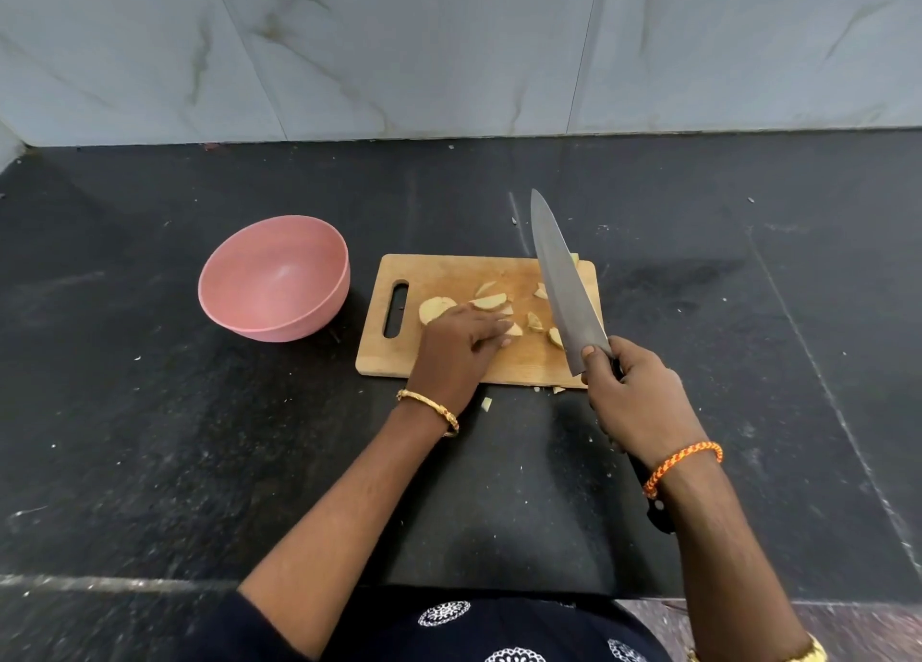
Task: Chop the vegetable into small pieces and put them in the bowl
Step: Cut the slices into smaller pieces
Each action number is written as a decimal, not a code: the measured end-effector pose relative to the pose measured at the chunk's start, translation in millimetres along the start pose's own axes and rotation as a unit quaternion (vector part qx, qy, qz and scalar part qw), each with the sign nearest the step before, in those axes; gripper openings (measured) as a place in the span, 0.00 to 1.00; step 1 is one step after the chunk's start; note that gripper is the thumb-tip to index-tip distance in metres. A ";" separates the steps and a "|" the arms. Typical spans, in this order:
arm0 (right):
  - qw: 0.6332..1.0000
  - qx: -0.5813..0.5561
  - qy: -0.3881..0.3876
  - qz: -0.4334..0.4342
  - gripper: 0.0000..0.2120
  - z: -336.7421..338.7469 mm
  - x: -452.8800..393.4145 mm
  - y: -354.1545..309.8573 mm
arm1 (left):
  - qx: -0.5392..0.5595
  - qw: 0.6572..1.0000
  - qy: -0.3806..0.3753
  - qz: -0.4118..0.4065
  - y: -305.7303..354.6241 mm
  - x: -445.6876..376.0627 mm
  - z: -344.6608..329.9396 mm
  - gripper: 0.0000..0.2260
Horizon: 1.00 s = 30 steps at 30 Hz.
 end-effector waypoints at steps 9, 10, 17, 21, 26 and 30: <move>1.000 -0.010 0.007 0.009 0.14 3.7 7.5 6.9 | 0.045 0.991 0.100 0.071 -5.3 2.3 9.5 0.08; 1.000 -0.010 0.007 0.011 0.14 3.7 7.9 7.0 | 0.049 0.992 0.098 0.068 -4.2 4.8 5.6 0.08; 1.000 -0.002 -0.001 0.007 0.13 3.7 11.1 8.3 | 0.012 0.997 0.075 0.025 1.9 10.2 -15.7 0.09; 1.000 -0.001 0.001 0.010 0.14 5.2 12.4 8.7 | 0.015 0.998 0.057 0.012 -1.7 10.4 -13.1 0.09; 0.999 0.009 0.013 0.042 0.13 0.4 23.1 7.5 | 0.020 0.999 0.032 0.008 -2.6 7.1 -9.4 0.10; 0.998 0.030 0.027 0.052 0.14 -23.5 32.0 14.6 | 0.001 0.999 0.035 -0.018 -6.4 4.7 -7.4 0.09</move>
Point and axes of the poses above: each hand's wrist, its own x-axis away from the middle knuckle, its own z-axis out of the back of the hand, y = z × x, the point moved 2 cm from there along -x, towards the middle knuckle, and after that the axes turned 11 degrees about -x, right-handed, at the moved point
